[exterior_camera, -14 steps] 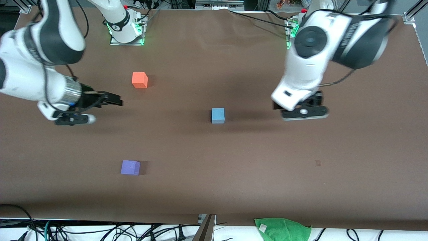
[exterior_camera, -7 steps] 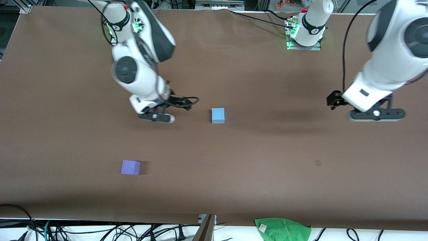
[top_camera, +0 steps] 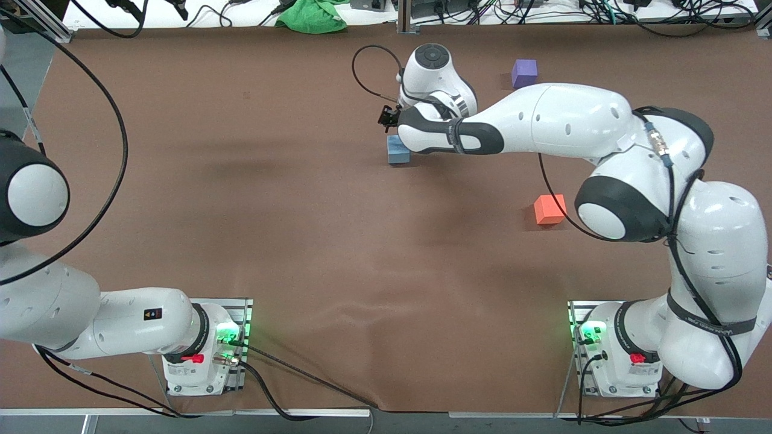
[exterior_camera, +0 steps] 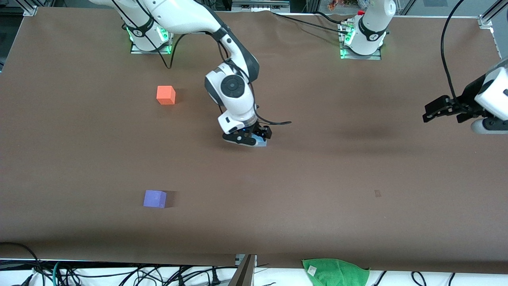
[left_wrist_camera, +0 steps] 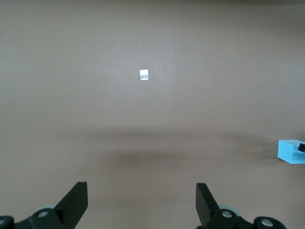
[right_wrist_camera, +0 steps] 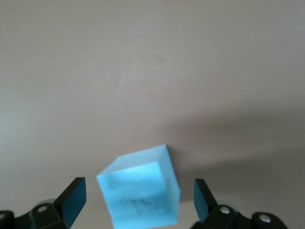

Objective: Place blue block between orange and purple blocks
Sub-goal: 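Grasp the light blue cube with the right gripper while the left gripper retracts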

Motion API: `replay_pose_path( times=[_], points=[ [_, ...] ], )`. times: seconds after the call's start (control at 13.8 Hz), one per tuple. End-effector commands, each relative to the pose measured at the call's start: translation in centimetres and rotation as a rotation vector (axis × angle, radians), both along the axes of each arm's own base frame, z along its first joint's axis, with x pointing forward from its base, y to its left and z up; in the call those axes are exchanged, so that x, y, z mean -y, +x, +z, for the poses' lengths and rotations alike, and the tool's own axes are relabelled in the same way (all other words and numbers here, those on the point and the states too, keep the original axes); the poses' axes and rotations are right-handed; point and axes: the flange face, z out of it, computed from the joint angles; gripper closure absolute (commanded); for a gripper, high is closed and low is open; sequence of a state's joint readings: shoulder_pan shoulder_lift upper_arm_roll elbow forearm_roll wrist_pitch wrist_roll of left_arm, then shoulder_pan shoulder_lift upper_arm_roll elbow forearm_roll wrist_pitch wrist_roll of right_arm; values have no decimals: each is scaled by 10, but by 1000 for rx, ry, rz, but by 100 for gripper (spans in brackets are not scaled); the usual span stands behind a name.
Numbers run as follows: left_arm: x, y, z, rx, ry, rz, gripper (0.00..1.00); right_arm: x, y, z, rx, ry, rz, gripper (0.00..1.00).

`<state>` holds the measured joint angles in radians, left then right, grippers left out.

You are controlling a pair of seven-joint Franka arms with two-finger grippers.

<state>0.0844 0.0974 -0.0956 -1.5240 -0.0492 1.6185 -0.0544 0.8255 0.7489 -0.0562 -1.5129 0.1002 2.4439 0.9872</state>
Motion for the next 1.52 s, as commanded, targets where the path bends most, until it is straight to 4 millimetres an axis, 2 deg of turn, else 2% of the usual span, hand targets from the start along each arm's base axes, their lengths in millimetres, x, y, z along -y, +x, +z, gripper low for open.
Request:
replay_pose_path(
  times=[0.0,0.07,0.22,0.36,0.51,0.58,0.72,0.8,0.87,0.94,1.01,1.09,1.16,1.3,1.45],
  points=[
    [6,-47,14,103,49,-72,0,-13,0,4,35,-27,17,0],
    [14,-55,13,91,112,-106,0,-15,-2,0,36,-34,25,0],
    [11,-54,9,79,115,-92,0,-26,-16,-17,24,-51,32,0],
    [14,-53,12,83,113,-81,0,-27,-19,-28,37,-60,43,0],
    [13,-49,6,69,113,-66,0,-30,-23,-39,40,-67,55,2],
    [15,-49,7,71,113,-69,0,-30,-23,-39,42,-69,60,11],
    [15,-49,6,64,112,-66,0,-19,-11,-31,53,-76,62,54],
    [17,-50,7,61,112,-64,0,-7,1,-28,60,-91,65,74],
    [19,-49,12,68,112,-66,0,4,11,-22,50,-110,97,86],
    [20,-49,12,56,113,-57,0,19,23,-7,40,-130,152,91],
    [20,-48,10,48,112,-48,0,39,37,9,22,-149,191,91],
    [21,-48,11,48,112,-46,0,73,58,31,-6,-170,196,91],
    [21,-49,11,43,112,-45,0,100,69,41,-46,-195,228,91],
    [22,-49,12,42,112,-46,0,148,77,55,-94,-217,249,91],
    [27,-48,12,42,112,-54,0,205,71,56,-131,-230,277,91]
  ],
)
